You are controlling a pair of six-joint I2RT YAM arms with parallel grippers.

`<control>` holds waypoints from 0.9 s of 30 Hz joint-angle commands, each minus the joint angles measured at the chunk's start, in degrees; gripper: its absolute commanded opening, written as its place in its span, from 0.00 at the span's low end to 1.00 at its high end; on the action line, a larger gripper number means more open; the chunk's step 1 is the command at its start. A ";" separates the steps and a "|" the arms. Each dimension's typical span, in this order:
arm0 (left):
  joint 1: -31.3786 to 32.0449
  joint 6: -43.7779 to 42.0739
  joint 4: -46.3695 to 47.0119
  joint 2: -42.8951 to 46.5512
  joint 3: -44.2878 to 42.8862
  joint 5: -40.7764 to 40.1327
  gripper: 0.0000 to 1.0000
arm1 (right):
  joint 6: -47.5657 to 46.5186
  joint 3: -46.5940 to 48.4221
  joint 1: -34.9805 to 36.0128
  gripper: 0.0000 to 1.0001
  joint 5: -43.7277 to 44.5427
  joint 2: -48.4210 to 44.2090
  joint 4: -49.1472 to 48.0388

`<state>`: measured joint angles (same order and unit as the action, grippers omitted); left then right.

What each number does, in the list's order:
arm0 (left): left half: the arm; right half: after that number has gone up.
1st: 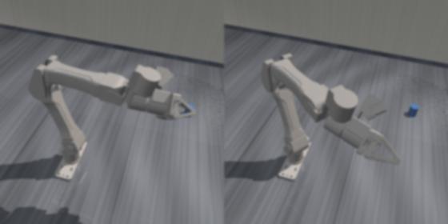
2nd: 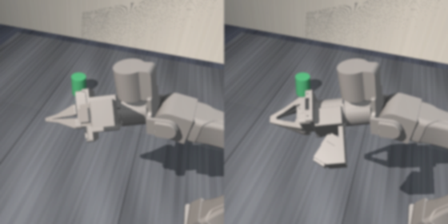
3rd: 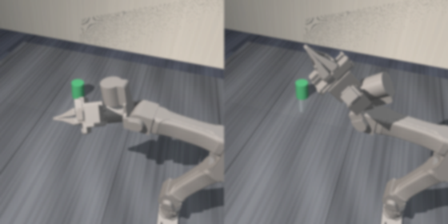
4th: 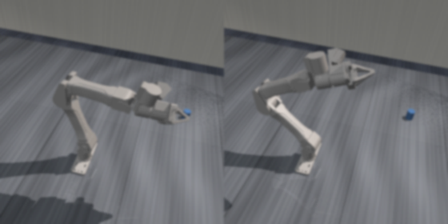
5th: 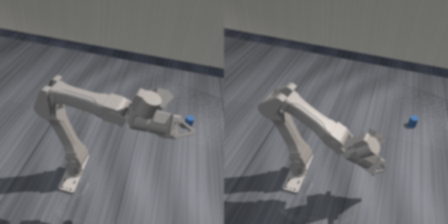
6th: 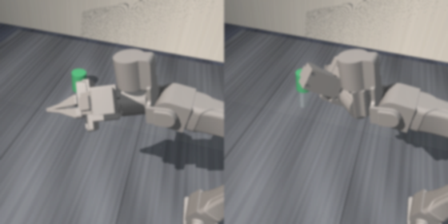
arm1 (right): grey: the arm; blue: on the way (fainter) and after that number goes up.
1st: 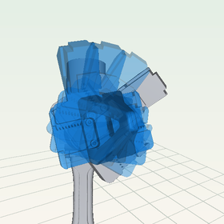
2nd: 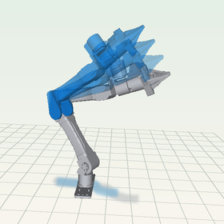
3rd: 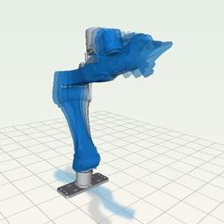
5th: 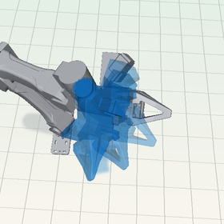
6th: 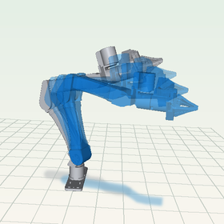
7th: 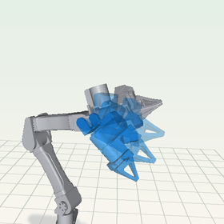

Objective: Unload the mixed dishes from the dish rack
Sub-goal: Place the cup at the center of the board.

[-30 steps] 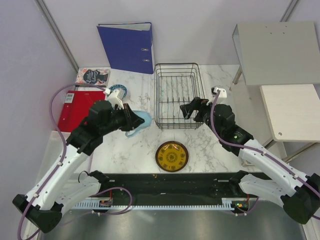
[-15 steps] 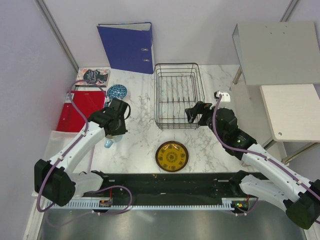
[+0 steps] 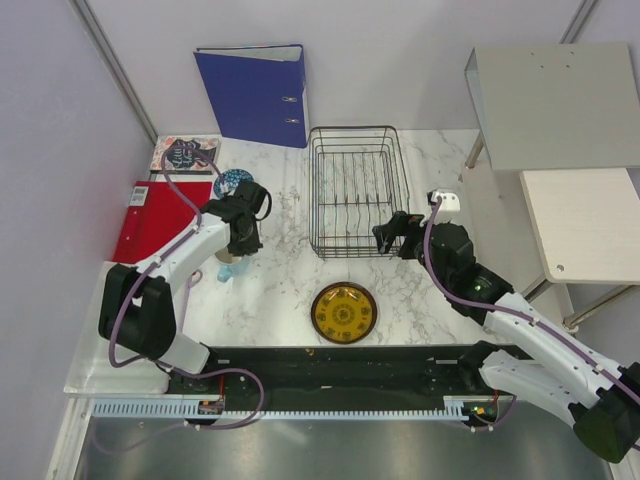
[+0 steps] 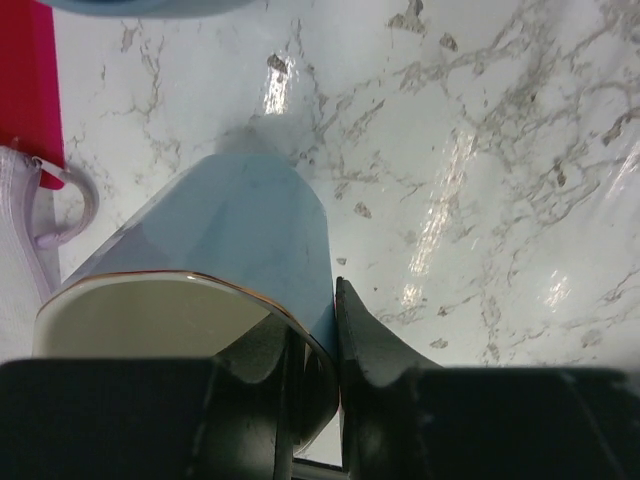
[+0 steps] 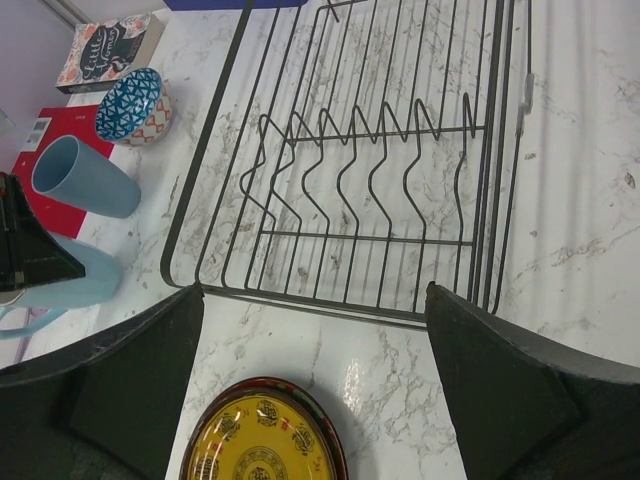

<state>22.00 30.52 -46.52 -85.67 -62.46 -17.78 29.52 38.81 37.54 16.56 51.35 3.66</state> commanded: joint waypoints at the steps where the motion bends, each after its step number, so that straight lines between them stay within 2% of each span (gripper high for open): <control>1: -2.13 -1.96 4.33 -1.08 -3.73 0.46 0.02 | -0.86 -0.93 0.08 0.98 -0.12 -1.52 -1.03; 6: -4.51 -1.70 5.74 -2.13 -2.67 5.55 0.02 | -1.04 -0.93 0.17 0.98 -0.21 -1.17 -1.02; 18: -5.30 -2.57 6.00 -2.05 0.67 9.07 0.02 | -0.34 -0.22 0.17 0.98 -1.35 0.77 -1.20; 20: -5.30 -2.75 6.00 -1.96 1.02 9.43 0.07 | -0.34 -0.31 0.17 0.98 -1.35 0.77 -1.29; 21: -5.39 -2.84 6.00 -1.87 1.11 9.61 0.15 | -0.25 -0.40 0.17 0.98 -1.35 0.68 -1.20; 23: -5.48 -2.93 5.92 -1.70 1.28 9.69 0.24 | -0.25 -0.49 0.17 0.98 -1.26 0.59 -1.20; 24: -5.48 -2.93 6.00 -1.17 1.28 9.78 0.32 | -0.34 -0.57 0.17 0.98 -1.18 0.68 -1.20; 26: -5.48 -3.10 5.83 -0.47 1.20 9.78 0.41 | -0.34 -0.66 0.17 0.98 -1.26 0.50 -1.29; 27: -5.48 -3.19 5.74 -0.03 0.94 9.78 0.49 | -0.34 -0.66 0.17 0.98 -1.26 0.50 -1.20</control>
<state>16.93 29.12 -41.36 -88.23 -61.76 -8.84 29.28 37.91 37.56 15.44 52.25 3.66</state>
